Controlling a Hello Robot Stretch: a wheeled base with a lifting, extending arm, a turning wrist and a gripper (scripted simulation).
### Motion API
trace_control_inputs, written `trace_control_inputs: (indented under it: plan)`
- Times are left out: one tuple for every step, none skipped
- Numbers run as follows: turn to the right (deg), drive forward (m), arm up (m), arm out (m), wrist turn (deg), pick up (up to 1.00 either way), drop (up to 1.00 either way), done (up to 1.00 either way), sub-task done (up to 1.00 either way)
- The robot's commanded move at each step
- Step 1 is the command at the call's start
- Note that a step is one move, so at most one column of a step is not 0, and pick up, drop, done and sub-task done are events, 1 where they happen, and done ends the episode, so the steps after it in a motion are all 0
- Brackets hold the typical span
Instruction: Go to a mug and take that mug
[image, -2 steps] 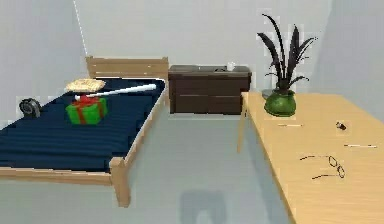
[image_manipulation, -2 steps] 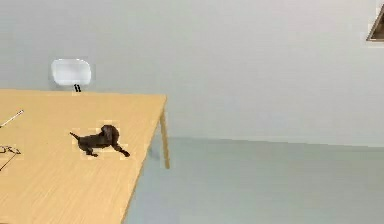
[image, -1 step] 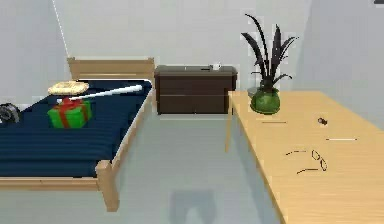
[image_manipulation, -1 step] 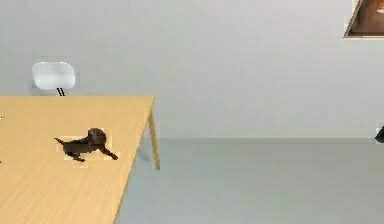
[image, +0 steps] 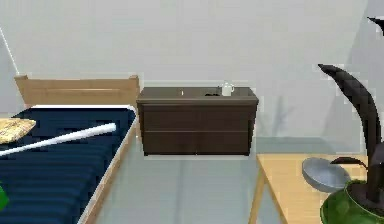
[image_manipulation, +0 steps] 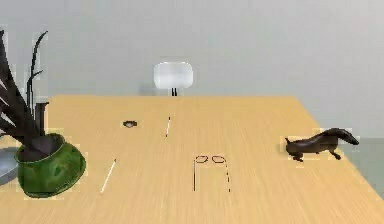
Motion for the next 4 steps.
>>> trace_control_inputs:
  plan:
    - [0.0,1.00,0.00,0.00,0.0,0.00,0.00,0.00,0.00]
    - [-18.0,0.00,0.00,0.00,0.0,0.00,0.00,0.00,0.00]
    - [0.0,0.05,0.00,0.00,0.0,0.00,0.00,0.00,0.00]
    - [45.0,0.00,0.00,0.00,0.0,0.00,0.00,0.00,0.00]
